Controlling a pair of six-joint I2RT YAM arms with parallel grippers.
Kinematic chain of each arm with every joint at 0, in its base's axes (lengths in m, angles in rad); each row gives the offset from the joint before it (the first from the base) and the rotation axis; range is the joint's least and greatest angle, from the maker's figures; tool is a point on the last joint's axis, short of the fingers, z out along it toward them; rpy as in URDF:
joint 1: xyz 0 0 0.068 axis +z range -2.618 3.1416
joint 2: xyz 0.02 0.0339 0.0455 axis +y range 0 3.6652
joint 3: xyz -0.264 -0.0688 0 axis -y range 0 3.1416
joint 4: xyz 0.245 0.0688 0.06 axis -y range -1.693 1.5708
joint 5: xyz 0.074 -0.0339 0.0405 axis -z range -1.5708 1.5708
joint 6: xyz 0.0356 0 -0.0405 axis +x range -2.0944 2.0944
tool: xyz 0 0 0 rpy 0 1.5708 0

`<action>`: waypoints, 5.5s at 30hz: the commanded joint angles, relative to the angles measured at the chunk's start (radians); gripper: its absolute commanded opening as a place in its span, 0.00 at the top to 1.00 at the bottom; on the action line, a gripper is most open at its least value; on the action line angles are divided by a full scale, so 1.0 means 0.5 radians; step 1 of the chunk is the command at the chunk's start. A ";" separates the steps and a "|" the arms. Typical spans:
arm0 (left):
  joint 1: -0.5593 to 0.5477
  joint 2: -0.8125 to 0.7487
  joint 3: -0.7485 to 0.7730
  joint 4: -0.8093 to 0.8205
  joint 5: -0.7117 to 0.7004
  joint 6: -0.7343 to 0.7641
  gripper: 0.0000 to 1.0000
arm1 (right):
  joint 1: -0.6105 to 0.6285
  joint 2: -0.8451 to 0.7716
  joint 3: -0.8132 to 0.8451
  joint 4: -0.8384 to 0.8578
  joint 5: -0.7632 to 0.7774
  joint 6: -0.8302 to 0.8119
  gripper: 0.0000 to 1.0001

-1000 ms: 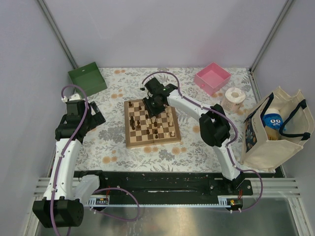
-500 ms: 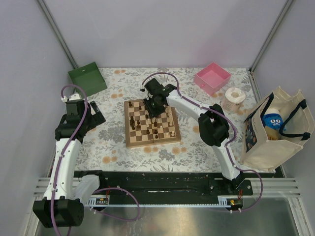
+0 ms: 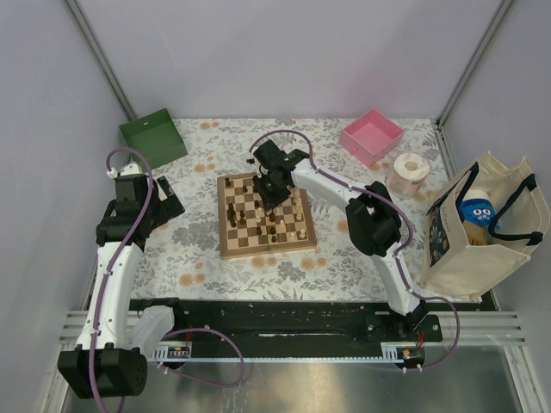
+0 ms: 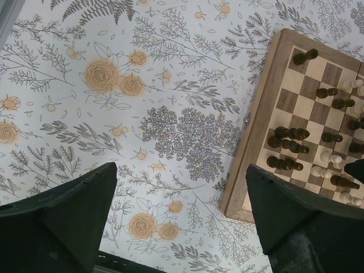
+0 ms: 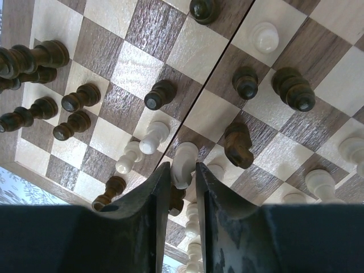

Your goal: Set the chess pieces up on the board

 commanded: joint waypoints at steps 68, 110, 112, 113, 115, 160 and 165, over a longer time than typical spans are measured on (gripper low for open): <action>0.013 0.004 -0.023 0.077 0.047 0.026 0.01 | -0.081 -0.820 -1.132 0.292 0.344 0.209 0.87; 0.023 -0.002 -0.029 0.080 0.063 0.029 0.01 | -0.081 -0.790 -1.018 0.249 0.335 0.151 0.64; 0.029 -0.002 -0.026 0.083 0.069 0.029 0.01 | -0.081 -0.811 -1.000 0.249 0.335 0.157 0.59; 0.029 -0.002 -0.026 0.083 0.066 0.026 0.01 | -0.084 -0.826 -0.988 0.243 0.332 0.157 0.59; 0.029 -0.005 -0.026 0.080 0.072 0.026 0.01 | -0.084 -0.863 -0.969 0.230 0.323 0.157 0.57; 0.093 0.022 -0.026 0.105 0.161 0.038 0.01 | -0.139 0.493 1.034 -0.040 0.366 0.055 0.51; 0.102 0.022 -0.029 0.111 0.167 0.035 0.01 | -0.154 0.545 1.074 -0.027 0.341 0.049 0.53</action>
